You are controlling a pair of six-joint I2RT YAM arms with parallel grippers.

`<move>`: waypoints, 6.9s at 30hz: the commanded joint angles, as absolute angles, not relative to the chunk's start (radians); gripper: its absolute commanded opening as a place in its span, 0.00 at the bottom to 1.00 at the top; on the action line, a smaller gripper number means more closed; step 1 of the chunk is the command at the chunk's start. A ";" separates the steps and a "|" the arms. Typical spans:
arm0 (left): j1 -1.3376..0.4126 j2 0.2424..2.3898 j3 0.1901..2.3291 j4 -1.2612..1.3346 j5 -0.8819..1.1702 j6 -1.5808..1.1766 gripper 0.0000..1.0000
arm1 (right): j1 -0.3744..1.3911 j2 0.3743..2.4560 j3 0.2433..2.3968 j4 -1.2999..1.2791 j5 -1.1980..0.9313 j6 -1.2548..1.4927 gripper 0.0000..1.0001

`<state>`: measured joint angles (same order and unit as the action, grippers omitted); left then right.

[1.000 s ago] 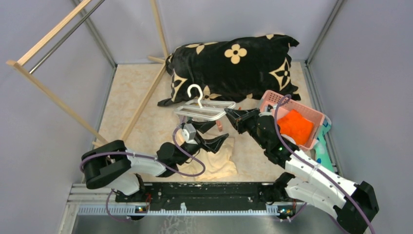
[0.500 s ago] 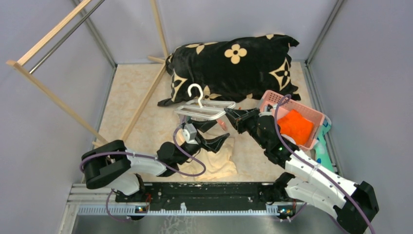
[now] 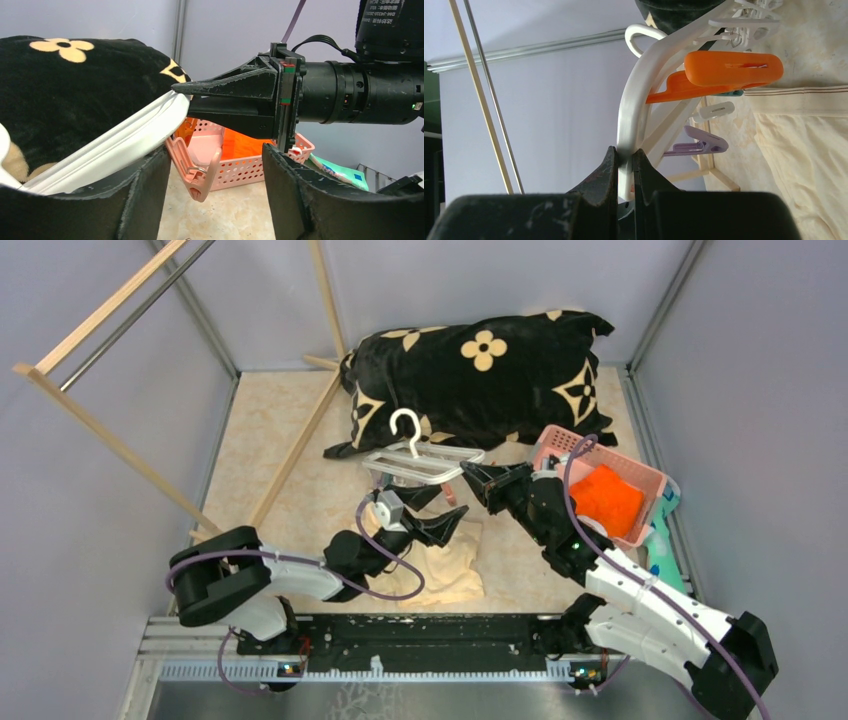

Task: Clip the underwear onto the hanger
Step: Open the clamp at the hanger, then clamp the underwear onto the hanger.

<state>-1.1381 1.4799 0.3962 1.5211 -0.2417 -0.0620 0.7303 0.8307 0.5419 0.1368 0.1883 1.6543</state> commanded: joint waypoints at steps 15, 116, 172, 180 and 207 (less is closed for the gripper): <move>-1.115 1.480 0.442 1.783 -0.325 -0.043 0.51 | 0.741 0.809 0.521 0.120 0.112 1.620 0.00; -1.079 1.383 0.431 1.528 -0.327 -0.133 0.00 | 0.602 1.113 0.283 0.148 0.055 1.092 0.40; -1.078 1.327 0.396 1.491 -0.338 -0.123 0.00 | 1.065 1.044 0.297 0.117 -0.025 0.641 0.00; -1.077 1.324 0.391 1.486 -0.339 -0.126 0.00 | 1.090 0.930 0.243 0.065 0.199 0.646 0.31; -1.078 1.330 0.388 1.498 -0.331 -0.136 0.00 | 1.070 1.018 0.325 -0.015 0.493 1.363 0.41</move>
